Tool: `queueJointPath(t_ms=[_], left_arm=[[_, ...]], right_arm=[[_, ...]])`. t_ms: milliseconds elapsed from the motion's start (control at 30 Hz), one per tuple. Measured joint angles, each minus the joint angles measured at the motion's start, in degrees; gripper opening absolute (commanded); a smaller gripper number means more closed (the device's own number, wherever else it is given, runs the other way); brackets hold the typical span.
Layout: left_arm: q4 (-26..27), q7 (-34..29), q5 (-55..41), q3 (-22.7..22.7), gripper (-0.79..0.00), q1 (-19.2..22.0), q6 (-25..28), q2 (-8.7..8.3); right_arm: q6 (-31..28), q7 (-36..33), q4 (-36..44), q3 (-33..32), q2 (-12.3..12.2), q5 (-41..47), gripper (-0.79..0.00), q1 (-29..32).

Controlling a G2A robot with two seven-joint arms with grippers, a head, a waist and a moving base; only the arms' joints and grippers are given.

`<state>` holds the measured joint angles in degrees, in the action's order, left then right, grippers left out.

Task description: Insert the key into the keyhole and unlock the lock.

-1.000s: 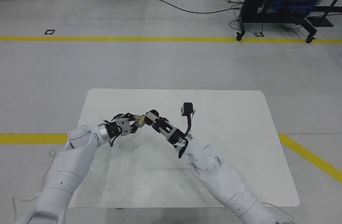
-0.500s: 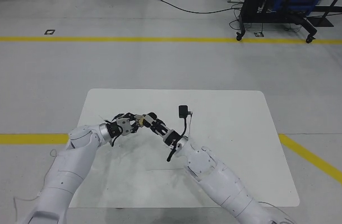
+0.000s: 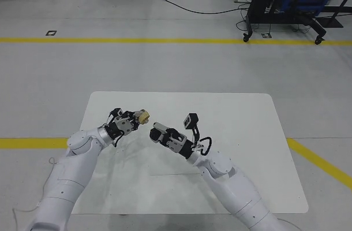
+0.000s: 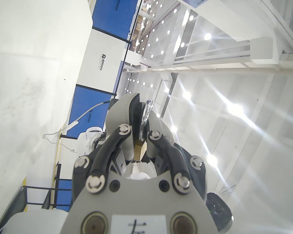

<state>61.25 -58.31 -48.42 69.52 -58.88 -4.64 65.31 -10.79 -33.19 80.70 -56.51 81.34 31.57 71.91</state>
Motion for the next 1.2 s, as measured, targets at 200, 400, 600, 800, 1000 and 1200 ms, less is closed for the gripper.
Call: queueJointPath(t_ms=[200,400,600,800,1000,1200], left_arm=[[0.99,-1.58,0.95,-0.01,-0.785,-0.53,1.66,-0.01],[1.03,-2.41,1.43,-0.03,-0.785,-0.51,1.47,0.01],[0.89,-3.75,2.12,0.04,-0.785,-0.42,1.58,-0.05],[0.61,-3.97,2.42,-0.06,-0.785,-0.28,1.31,0.01],[0.40,-3.70,2.86,-0.24,-0.785,-0.13,1.39,0.10],[0.57,-2.84,3.84,-0.22,-0.785,-0.16,2.07,0.12]], right_arm=[[4.62,-3.94,-2.61,-0.23,0.23,5.55,-0.413,-2.03],[6.62,-5.83,-5.70,1.06,0.91,8.83,-0.483,-4.73],[7.53,-6.42,-9.01,2.47,1.70,11.13,-0.542,-6.99],[7.11,-6.98,-10.88,3.06,2.19,12.07,-0.770,-8.12],[7.25,-6.82,-11.66,3.40,2.45,11.85,-0.736,-8.67],[6.93,-4.53,-11.45,4.11,2.67,9.08,-0.662,-8.98]])
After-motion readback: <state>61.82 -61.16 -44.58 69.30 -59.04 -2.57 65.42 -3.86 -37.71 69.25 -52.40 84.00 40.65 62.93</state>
